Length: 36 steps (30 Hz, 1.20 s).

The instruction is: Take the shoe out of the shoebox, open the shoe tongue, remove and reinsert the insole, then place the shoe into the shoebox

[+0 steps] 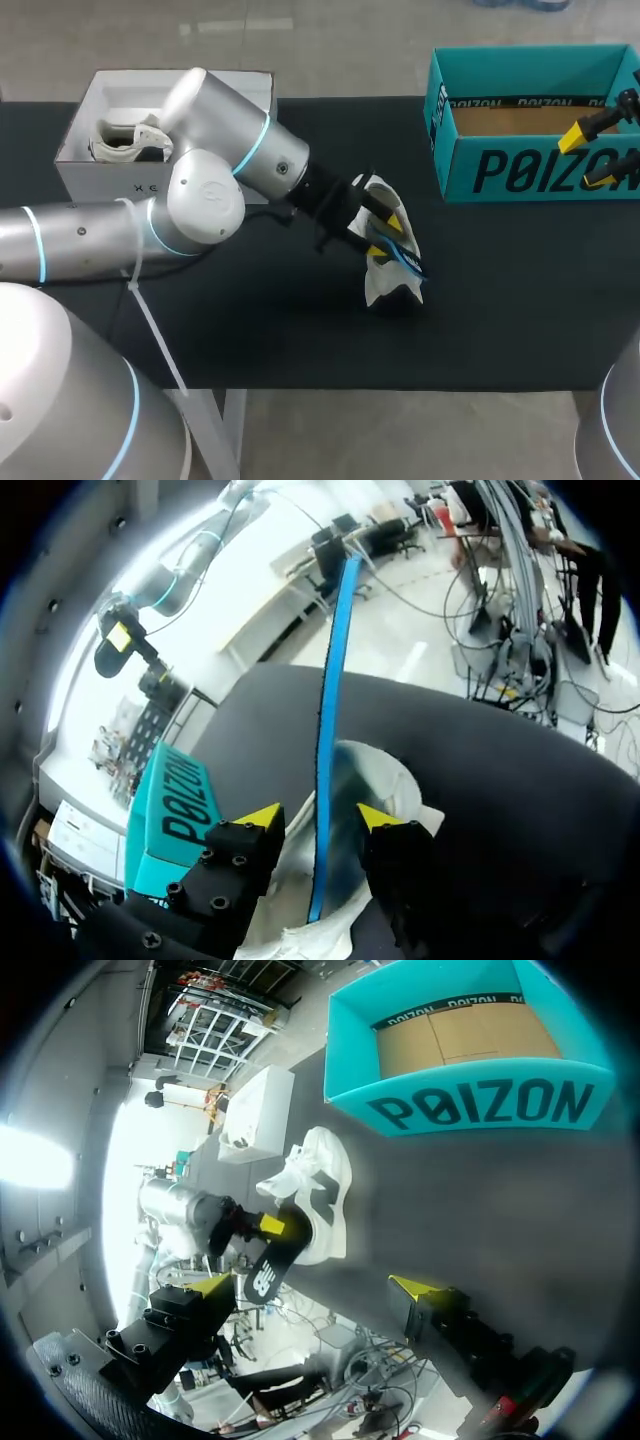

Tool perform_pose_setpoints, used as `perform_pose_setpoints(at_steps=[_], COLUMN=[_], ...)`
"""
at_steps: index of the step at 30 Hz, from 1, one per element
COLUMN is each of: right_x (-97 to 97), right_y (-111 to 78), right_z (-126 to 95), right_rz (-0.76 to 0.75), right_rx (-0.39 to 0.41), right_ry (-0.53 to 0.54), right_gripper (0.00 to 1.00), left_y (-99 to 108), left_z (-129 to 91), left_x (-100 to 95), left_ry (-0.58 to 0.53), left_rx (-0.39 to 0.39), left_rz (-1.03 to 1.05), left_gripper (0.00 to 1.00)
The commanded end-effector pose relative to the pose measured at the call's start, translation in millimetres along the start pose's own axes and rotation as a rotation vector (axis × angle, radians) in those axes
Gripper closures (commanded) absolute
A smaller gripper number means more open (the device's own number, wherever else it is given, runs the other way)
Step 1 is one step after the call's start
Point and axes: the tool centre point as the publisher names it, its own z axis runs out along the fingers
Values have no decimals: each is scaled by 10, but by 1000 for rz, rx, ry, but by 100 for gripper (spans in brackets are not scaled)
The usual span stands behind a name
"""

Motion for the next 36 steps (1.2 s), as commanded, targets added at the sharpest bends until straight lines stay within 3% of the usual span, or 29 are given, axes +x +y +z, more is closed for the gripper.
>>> perform_pose_setpoints(at_steps=[1, 2, 3, 8, 17, 25, 26, 29, 30, 32, 36], right_x=[0, 0, 0, 0, 0, 0, 0, 0, 0, 0, 0], right_y=[3, 3, 3, 3, 3, 3, 3, 3, 3, 3, 3], right_z=[1, 1, 1, 1, 1, 1, 1, 1, 1, 1, 1], right_rz=[1, 1, 1, 1, 1, 1, 1, 1, 1, 1, 1], right_rx=[2, 2, 2, 2, 2, 2, 2, 2, 2, 2, 2], right_ry=[-3, -3, -3, -3, -3, -3, -3, -3, -3, -3, -3], right_gripper=[0, 0, 0, 0, 0, 0, 0, 0, 0, 0, 0], left_y=[-82, -87, -90, -18, 294, 316, 280, 177, 137, 56, -93], left_z=[-40, -35, -24, 47, 166, 86, 60, -6, -23, -42, -52], left_x=[61, 62, 62, 55, -72, -64, -41, 0, 10, 32, 75], left_ry=[3, 3, 4, 9, 0, -9, -8, -19, -20, -22, -10], left_rx=[8, 8, 16, -29, -120, -124, -113, -85, -69, -55, -23], left_rz=[16, 16, 10, 37, -16, -52, -45, -40, -42, -31, -11], left_gripper=[70, 73, 100, 100, 100, 100, 93, 28, 16, 10, 15])
